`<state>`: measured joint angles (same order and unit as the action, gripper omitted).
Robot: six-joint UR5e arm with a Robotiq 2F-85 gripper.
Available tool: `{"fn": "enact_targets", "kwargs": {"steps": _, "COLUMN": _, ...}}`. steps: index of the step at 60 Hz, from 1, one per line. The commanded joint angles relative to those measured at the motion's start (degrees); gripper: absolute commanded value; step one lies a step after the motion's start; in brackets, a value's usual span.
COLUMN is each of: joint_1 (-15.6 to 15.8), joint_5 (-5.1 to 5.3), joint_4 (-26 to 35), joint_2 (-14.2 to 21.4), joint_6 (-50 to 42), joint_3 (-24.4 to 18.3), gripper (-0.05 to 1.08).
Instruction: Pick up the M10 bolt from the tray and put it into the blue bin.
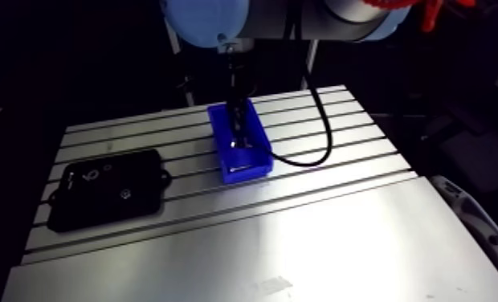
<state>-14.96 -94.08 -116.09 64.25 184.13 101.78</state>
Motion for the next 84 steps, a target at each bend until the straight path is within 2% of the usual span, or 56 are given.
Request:
{"fn": "enact_targets", "kwargs": {"steps": 1, "joint_1": 0.09, "joint_5": -0.27, "joint_4": -0.06, "joint_2": -0.23, "joint_6": -1.42, "joint_3": 0.04, "gripper": 0.90}}
{"fn": "enact_targets", "kwargs": {"steps": 2, "joint_1": 0.10, "joint_5": -0.27, "joint_4": -0.07, "joint_2": -0.23, "joint_6": -1.43, "joint_3": 0.04, "gripper": 0.82}}
{"fn": "enact_targets", "kwargs": {"steps": 3, "joint_1": 0.10, "joint_5": -0.27, "joint_4": -0.07, "joint_2": -0.23, "joint_6": -1.43, "joint_3": 0.04, "gripper": 0.82}}
{"fn": "enact_targets", "kwargs": {"steps": 4, "joint_1": 0.10, "joint_5": -0.27, "joint_4": -0.07, "joint_2": -0.23, "joint_6": -1.43, "joint_3": 0.04, "gripper": 0.71}}
{"fn": "enact_targets", "kwargs": {"steps": 5, "joint_1": 0.10, "joint_5": -0.27, "joint_4": -0.07, "joint_2": -0.23, "joint_6": -1.43, "joint_3": 0.04, "gripper": 0.71}}
{"fn": "enact_targets", "kwargs": {"steps": 6, "joint_1": 0.10, "joint_5": -0.35, "joint_4": -0.07, "joint_2": -0.23, "joint_6": -1.43, "joint_3": 0.12, "gripper": 0.63}}
{"fn": "enact_targets", "kwargs": {"steps": 9, "joint_1": 0.10, "joint_5": -0.43, "joint_4": 0.01, "joint_2": -0.15, "joint_6": -1.43, "joint_3": 0.13, "gripper": 0.57}}
{"fn": "enact_targets", "kwargs": {"steps": 10, "joint_1": 0.10, "joint_5": -0.45, "joint_4": 0.02, "joint_2": -0.14, "joint_6": -1.36, "joint_3": 0.06, "gripper": 0.51}}
{"fn": "enact_targets", "kwargs": {"steps": 11, "joint_1": 0.10, "joint_5": -0.45, "joint_4": 0.02, "joint_2": -0.14, "joint_6": -1.36, "joint_3": 0.06, "gripper": 0.51}}
{"fn": "enact_targets", "kwargs": {"steps": 12, "joint_1": 0.03, "joint_5": -0.45, "joint_4": 0.02, "joint_2": -0.06, "joint_6": -1.34, "joint_3": 0.04, "gripper": 0.44}}
{"fn": "enact_targets", "kwargs": {"steps": 13, "joint_1": 0.03, "joint_5": -0.45, "joint_4": 0.02, "joint_2": -0.06, "joint_6": -1.34, "joint_3": 0.04, "gripper": 0.44}}
{"fn": "enact_targets", "kwargs": {"steps": 14, "joint_1": 0.02, "joint_5": -0.30, "joint_4": 0.10, "joint_2": 0.02, "joint_6": -1.27, "joint_3": 0.04, "gripper": 0.36}}
{"fn": "enact_targets", "kwargs": {"steps": 15, "joint_1": 0.02, "joint_5": -0.30, "joint_4": 0.10, "joint_2": 0.02, "joint_6": -1.27, "joint_3": 0.04, "gripper": 0.36}}
{"fn": "enact_targets", "kwargs": {"steps": 16, "joint_1": 0.02, "joint_5": -0.20, "joint_4": 0.26, "joint_2": 0.18, "joint_6": -1.26, "joint_3": 0.04, "gripper": 0.24}}
{"fn": "enact_targets", "kwargs": {"steps": 17, "joint_1": 0.02, "joint_5": -0.20, "joint_4": 0.26, "joint_2": 0.18, "joint_6": -1.26, "joint_3": 0.04, "gripper": 0.24}}
{"fn": "enact_targets", "kwargs": {"steps": 19, "joint_1": 0.09, "joint_5": -0.11, "joint_4": 0.37, "joint_2": 0.53, "joint_6": -1.26, "joint_3": -0.04, "gripper": 0.09}}
{"fn": "enact_targets", "kwargs": {"steps": 20, "joint_1": 0.09, "joint_5": -0.11, "joint_4": 0.37, "joint_2": 0.53, "joint_6": -1.26, "joint_3": -0.04, "gripper": 0.09}}
{"fn": "enact_targets", "kwargs": {"steps": 22, "joint_1": 0.26, "joint_5": -0.10, "joint_4": 0.70, "joint_2": 1.12, "joint_6": -1.34, "joint_3": -0.37, "gripper": 0.02}}
{"fn": "enact_targets", "kwargs": {"steps": 35, "joint_1": 0.70, "joint_5": 0.39, "joint_4": 5.26, "joint_2": 4.41, "joint_6": -1.69, "joint_3": -3.07, "gripper": 0.01}}
{"fn": "enact_targets", "kwargs": {"steps": 38, "joint_1": 0.72, "joint_5": 1.07, "joint_4": 7.80, "joint_2": 5.65, "joint_6": -1.69, "joint_3": -5.05, "gripper": 0.01}}
{"fn": "enact_targets", "kwargs": {"steps": 41, "joint_1": 0.79, "joint_5": 1.27, "joint_4": 9.26, "joint_2": 6.11, "joint_6": -1.69, "joint_3": -6.10, "gripper": 0.01}}
{"fn": "enact_targets", "kwargs": {"steps": 43, "joint_1": 0.72, "joint_5": 1.64, "joint_4": 12.24, "joint_2": 6.83, "joint_6": -1.69, "joint_3": -8.29, "gripper": 0.01}}
{"fn": "enact_targets", "kwargs": {"steps": 52, "joint_1": 0.72, "joint_5": 1.57, "joint_4": 18.56, "joint_2": 8.34, "joint_6": -4.86, "joint_3": -12.77, "gripper": 0.01}}
{"fn": "enact_targets", "kwargs": {"steps": 56, "joint_1": 0.81, "joint_5": 1.63, "joint_4": 23.39, "joint_2": 8.65, "joint_6": -11.08, "joint_3": -16.59, "gripper": 0.01}}
{"fn": "enact_targets", "kwargs": {"steps": 60, "joint_1": 1.28, "joint_5": 1.75, "joint_4": 25.71, "joint_2": 8.74, "joint_6": -15.45, "joint_3": -18.77, "gripper": 0.01}}
{"fn": "enact_targets", "kwargs": {"steps": 61, "joint_1": 1.63, "joint_5": 1.90, "joint_4": 25.92, "joint_2": 8.82, "joint_6": -18.55, "joint_3": -19.59, "gripper": 0.02}}
{"fn": "enact_targets", "kwargs": {"steps": 63, "joint_1": 1.63, "joint_5": 1.90, "joint_4": 25.92, "joint_2": 8.82, "joint_6": -18.55, "joint_3": -19.59, "gripper": 0.02}}
{"fn": "enact_targets", "kwargs": {"steps": 66, "joint_1": 2.16, "joint_5": 2.18, "joint_4": 25.96, "joint_2": 8.91, "joint_6": -25.99, "joint_3": -20.70, "gripper": 0.01}}
{"fn": "enact_targets", "kwargs": {"steps": 67, "joint_1": 2.58, "joint_5": 2.04, "joint_4": 26.11, "joint_2": 8.92, "joint_6": -29.55, "joint_3": -21.38, "gripper": 0.01}}
{"fn": "enact_targets", "kwargs": {"steps": 72, "joint_1": 3.39, "joint_5": 1.78, "joint_4": 26.38, "joint_2": 9.17, "joint_6": -36.12, "joint_3": -22.23, "gripper": 0.01}}
{"fn": "enact_targets", "kwargs": {"steps": 75, "joint_1": 3.62, "joint_5": 2.24, "joint_4": 26.40, "joint_2": 9.59, "joint_6": -44.27, "joint_3": -23.19, "gripper": 0.01}}
{"fn": "enact_targets", "kwargs": {"steps": 76, "joint_1": 3.62, "joint_5": 2.24, "joint_4": 26.40, "joint_2": 9.59, "joint_6": -44.27, "joint_3": -23.19, "gripper": 0.01}}
{"fn": "enact_targets", "kwargs": {"steps": 82, "joint_1": 3.79, "joint_5": 1.87, "joint_4": 26.22, "joint_2": 10.22, "joint_6": -54.12, "joint_3": -23.83, "gripper": 0.01}}
{"fn": "enact_targets", "kwargs": {"steps": 84, "joint_1": 4.27, "joint_5": 1.52, "joint_4": 26.31, "joint_2": 10.32, "joint_6": -59.94, "joint_3": -24.10, "gripper": 0.01}}
